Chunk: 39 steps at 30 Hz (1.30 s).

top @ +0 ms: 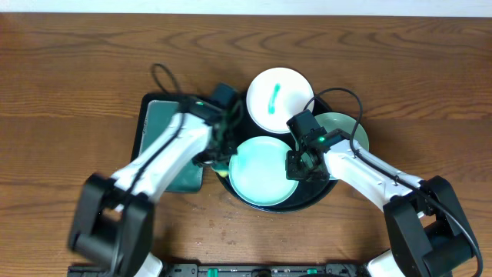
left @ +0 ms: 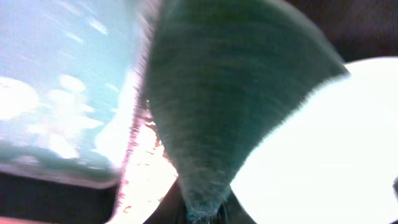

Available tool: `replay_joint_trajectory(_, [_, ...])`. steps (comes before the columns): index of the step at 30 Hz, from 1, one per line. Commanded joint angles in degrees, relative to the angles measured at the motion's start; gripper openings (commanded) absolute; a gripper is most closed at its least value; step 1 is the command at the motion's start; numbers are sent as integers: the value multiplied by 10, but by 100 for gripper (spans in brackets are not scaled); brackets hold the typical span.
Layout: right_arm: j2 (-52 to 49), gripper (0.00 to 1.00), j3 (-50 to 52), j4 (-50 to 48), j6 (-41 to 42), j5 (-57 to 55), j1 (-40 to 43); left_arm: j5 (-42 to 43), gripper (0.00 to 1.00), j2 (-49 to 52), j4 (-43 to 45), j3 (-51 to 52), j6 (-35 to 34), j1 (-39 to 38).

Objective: Clean dirty plates on tray and stack at the side

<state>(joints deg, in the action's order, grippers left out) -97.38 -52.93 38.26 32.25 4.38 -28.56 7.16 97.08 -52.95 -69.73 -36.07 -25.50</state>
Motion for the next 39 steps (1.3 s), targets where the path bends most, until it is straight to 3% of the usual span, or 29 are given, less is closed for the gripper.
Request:
replay_joint_trajectory(1, [-20, 1, 11, 6, -2, -54, 4, -37, 7, -63, -4, 4, 14, 26])
replay_joint_trajectory(4, [-20, 2, 11, -5, -26, -54, 4, -83, 7, -100, -8, 4, 29, 69])
replay_joint_trajectory(8, [-20, 19, 11, -20, -32, -54, 4, -129, 7, -101, -6, 14, 61, 126])
replay_joint_trajectory(11, [-20, 15, 11, -33, -31, -54, 4, -128, 7, -83, 2, 36, 81, 154])
replay_joint_trajectory(14, [-20, 1, 11, -36, -29, -54, 4, -128, 8, -60, 31, 64, 96, 169])
replay_joint_trajectory(15, [-20, 1, 11, -35, -22, -54, 4, -127, 9, -51, 35, 70, 97, 173])
replay_joint_trajectory(18, [-16, 1, 9, -26, -10, -43, 4, -119, 21, -41, 30, 70, 102, 180])
replay_joint_trajectory(21, [5, 1, -14, 2, -35, -33, 4, -97, 45, -59, 12, 60, 110, 182])
replay_joint_trajectory(27, [65, 1, -119, 90, -103, -38, 4, -91, 70, -143, -32, 33, 110, 182])
replay_joint_trajectory(33, [70, 1, -248, 125, -127, -46, -8, -91, 80, -263, -50, 31, 110, 182])
replay_joint_trajectory(39, [55, 1, -287, -5, -129, -55, -57, -91, 80, -371, -75, 31, 109, 182])
